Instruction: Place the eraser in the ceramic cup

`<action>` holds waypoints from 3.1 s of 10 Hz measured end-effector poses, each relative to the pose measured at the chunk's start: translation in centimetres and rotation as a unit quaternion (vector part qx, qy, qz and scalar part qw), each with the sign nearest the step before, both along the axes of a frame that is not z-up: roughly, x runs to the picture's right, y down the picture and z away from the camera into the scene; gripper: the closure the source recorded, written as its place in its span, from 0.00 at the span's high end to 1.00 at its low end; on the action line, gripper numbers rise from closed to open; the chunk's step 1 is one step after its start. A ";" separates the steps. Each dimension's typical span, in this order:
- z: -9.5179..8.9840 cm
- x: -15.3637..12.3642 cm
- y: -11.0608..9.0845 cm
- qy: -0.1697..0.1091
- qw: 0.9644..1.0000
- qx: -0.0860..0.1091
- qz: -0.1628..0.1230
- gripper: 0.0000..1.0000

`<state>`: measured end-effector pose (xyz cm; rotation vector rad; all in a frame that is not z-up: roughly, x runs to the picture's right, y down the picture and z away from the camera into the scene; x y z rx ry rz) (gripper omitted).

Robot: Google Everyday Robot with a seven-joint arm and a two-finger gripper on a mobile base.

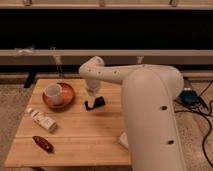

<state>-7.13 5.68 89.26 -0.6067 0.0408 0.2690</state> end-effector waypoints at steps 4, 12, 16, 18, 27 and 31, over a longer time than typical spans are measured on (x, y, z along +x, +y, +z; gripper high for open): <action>1.8 -1.2 2.1 -0.012 1.000 -0.014 -0.023 0.80; 3.7 -1.0 3.2 0.004 0.999 -0.031 -0.028 0.54; 3.9 -1.3 3.7 0.011 0.998 -0.036 -0.042 0.14; 3.7 -1.5 3.4 0.011 0.998 -0.028 -0.046 0.01; -4.0 -5.6 -6.4 -0.048 0.998 0.025 0.031 0.00; -7.1 -11.7 -10.9 -0.152 0.985 0.040 0.071 0.00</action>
